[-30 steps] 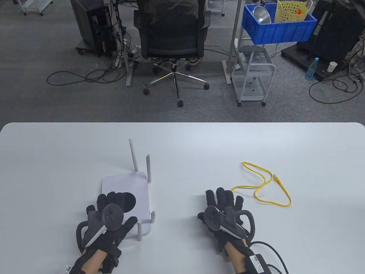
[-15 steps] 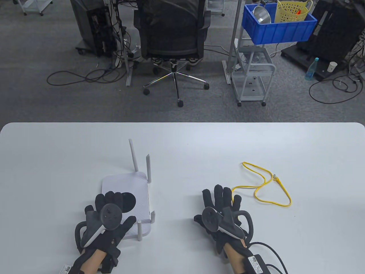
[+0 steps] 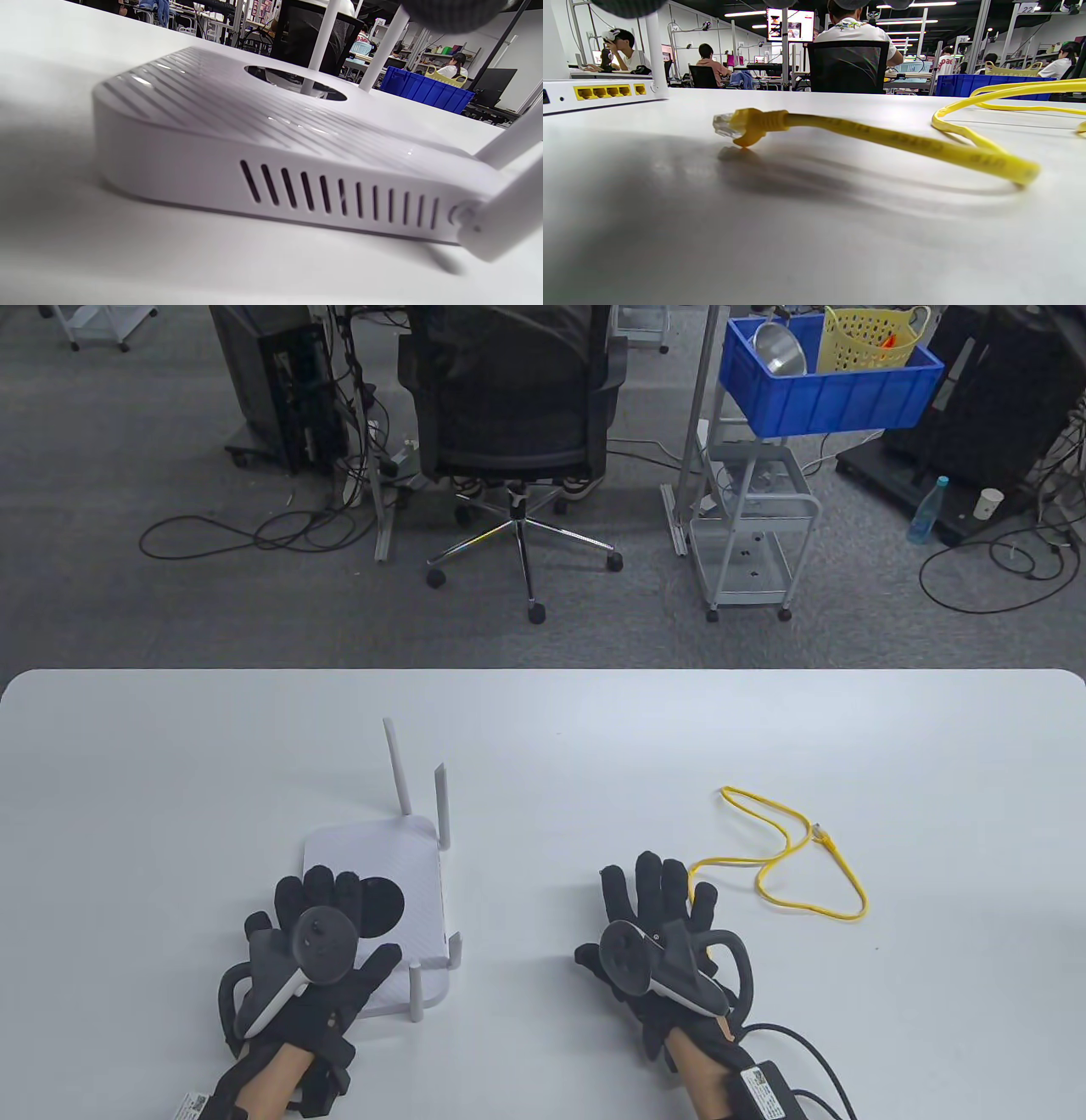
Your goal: Remove ethernet cable from router with right hand
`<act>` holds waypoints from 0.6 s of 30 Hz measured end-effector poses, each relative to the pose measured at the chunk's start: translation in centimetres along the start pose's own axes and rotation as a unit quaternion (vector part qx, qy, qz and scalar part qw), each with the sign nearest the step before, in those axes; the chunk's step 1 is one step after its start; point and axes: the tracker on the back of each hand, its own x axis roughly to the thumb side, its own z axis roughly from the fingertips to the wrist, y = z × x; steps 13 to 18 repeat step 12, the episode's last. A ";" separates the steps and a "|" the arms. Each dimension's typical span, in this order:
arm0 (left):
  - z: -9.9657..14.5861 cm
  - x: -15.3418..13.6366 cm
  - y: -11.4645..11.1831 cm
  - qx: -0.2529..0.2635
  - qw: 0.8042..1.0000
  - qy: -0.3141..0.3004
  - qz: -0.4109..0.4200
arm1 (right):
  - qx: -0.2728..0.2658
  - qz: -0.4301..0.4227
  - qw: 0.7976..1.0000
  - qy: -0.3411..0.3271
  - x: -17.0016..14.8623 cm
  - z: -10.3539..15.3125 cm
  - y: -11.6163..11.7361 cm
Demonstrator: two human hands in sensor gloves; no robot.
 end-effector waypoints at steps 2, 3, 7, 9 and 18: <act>0.0 -0.1 -0.1 -0.001 1.000 0.002 -0.001 | -0.001 -0.003 1.000 -0.002 0.1 0.1 -0.1; 0.0 -0.1 -0.1 -0.002 1.000 0.003 -0.001 | -0.001 -0.003 1.000 -0.002 0.1 0.1 -0.1; 0.1 -0.1 0.0 -0.001 1.000 0.005 0.000 | 0.003 -0.003 1.000 -0.002 0.1 0.0 0.0; 0.0 -0.1 0.0 0.001 1.000 0.004 0.001 | 0.004 -0.003 1.000 -0.001 0.1 0.1 0.0; 0.0 -0.2 0.0 0.002 1.000 0.003 -0.001 | 0.004 -0.002 1.000 -0.001 0.1 0.1 -0.1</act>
